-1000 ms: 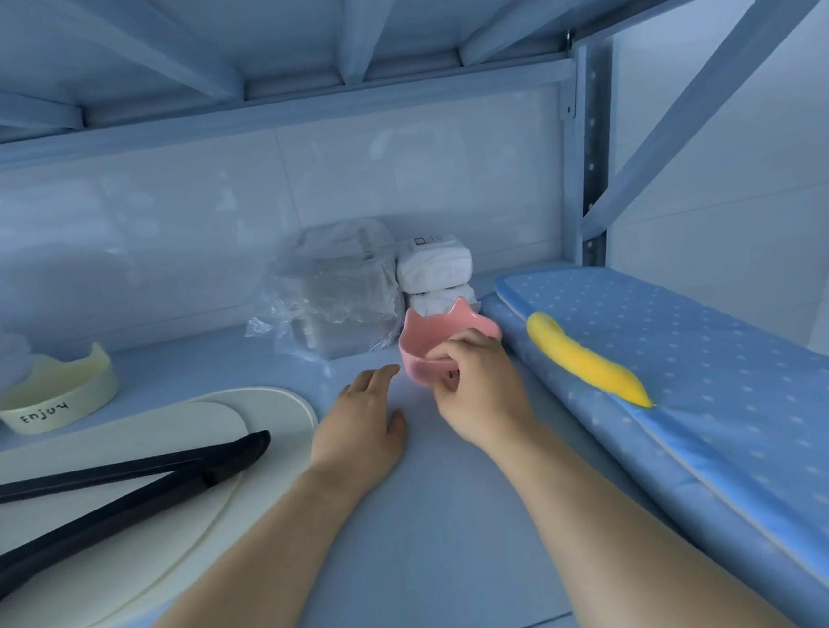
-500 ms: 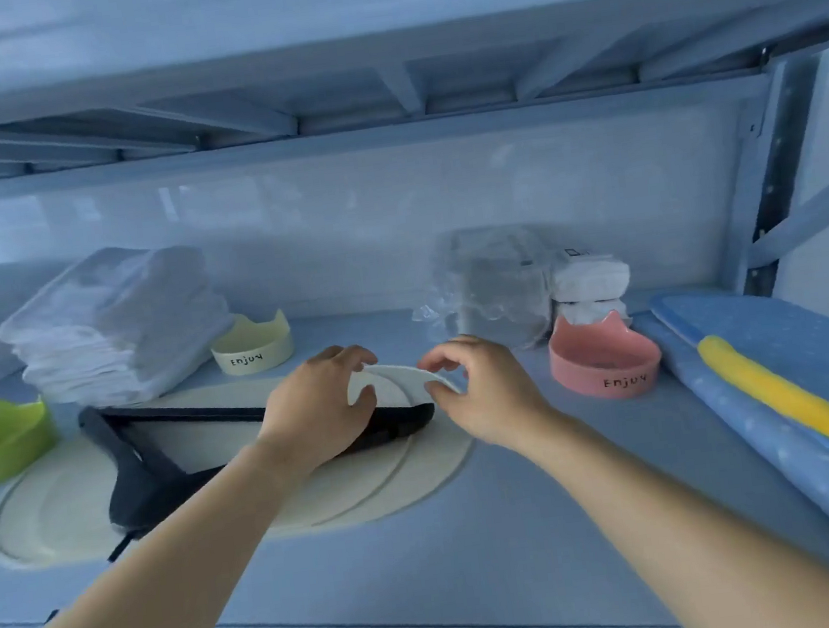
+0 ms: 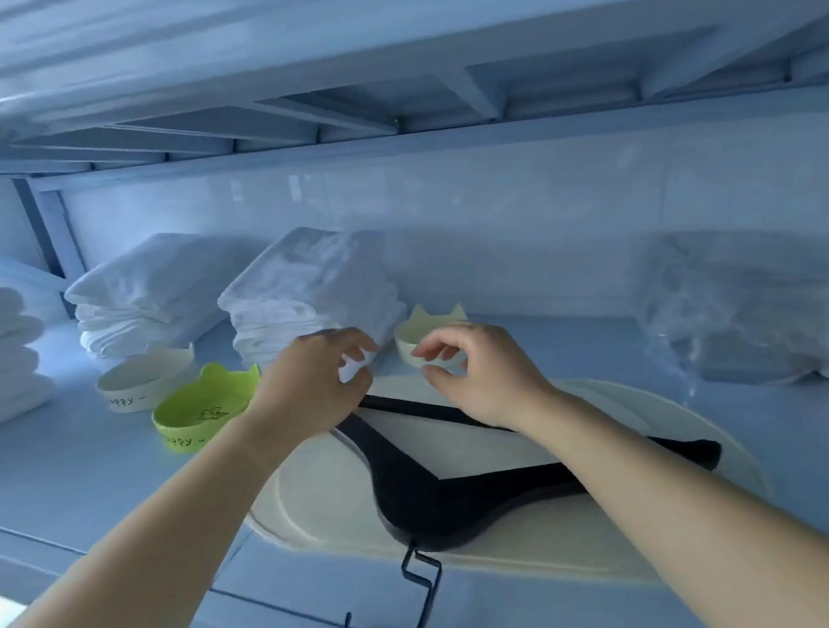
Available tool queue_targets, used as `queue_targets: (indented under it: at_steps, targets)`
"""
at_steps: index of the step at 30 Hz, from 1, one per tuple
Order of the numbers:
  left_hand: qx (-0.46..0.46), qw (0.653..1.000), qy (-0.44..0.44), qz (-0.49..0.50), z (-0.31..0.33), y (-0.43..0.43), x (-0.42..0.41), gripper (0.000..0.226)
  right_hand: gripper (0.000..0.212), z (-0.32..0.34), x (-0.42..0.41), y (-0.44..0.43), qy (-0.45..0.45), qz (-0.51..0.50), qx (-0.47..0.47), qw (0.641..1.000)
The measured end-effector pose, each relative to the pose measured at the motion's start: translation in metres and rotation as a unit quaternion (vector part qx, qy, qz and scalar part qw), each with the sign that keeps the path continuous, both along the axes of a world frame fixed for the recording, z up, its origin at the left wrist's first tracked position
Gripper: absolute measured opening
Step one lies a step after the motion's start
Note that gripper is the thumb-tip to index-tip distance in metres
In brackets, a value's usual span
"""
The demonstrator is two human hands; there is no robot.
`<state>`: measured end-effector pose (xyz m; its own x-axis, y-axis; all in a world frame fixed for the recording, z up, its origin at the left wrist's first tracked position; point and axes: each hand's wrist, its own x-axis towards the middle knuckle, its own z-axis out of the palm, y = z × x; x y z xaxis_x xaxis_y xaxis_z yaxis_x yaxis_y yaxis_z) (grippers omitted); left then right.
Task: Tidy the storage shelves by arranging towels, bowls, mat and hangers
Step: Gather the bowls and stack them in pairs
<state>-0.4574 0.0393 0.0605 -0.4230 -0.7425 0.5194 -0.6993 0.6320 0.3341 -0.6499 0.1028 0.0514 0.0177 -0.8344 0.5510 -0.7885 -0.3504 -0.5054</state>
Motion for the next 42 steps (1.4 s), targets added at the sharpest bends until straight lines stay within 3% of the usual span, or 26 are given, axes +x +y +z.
queue_targets:
  at_steps: [12, 23, 27, 33, 37, 42]
  targets:
    - [0.053, 0.989, -0.104, 0.094, -0.031, -0.093, 0.138, 0.029, 0.014, 0.000, 0.110, -0.122, 0.046, 0.035, 0.049, 0.997]
    - [0.059, 0.989, -0.122, 0.066, -0.064, -0.109, 0.146, 0.012, 0.016, -0.004, 0.067, -0.149, 0.103, -0.052, 0.089, 0.989]
    - [0.041, 0.990, -0.122, 0.059, -0.066, -0.114, 0.138, 0.019, 0.020, -0.010, 0.044, -0.157, 0.143, -0.098, 0.102, 0.980]
    - [-0.038, 0.992, -0.098, 0.064, -0.082, -0.114, 0.127, 0.024, 0.039, -0.025, 0.022, -0.162, 0.248, -0.183, 0.153, 0.939]
    - [-0.069, 0.994, -0.064, 0.048, -0.088, -0.114, 0.129, 0.025, 0.031, -0.033, 0.020, -0.161, 0.313, -0.243, 0.216, 0.893]
    - [-0.066, 0.995, -0.061, 0.042, -0.087, -0.111, 0.130, 0.029, 0.023, -0.035, 0.020, -0.163, 0.334, -0.277, 0.230, 0.871]
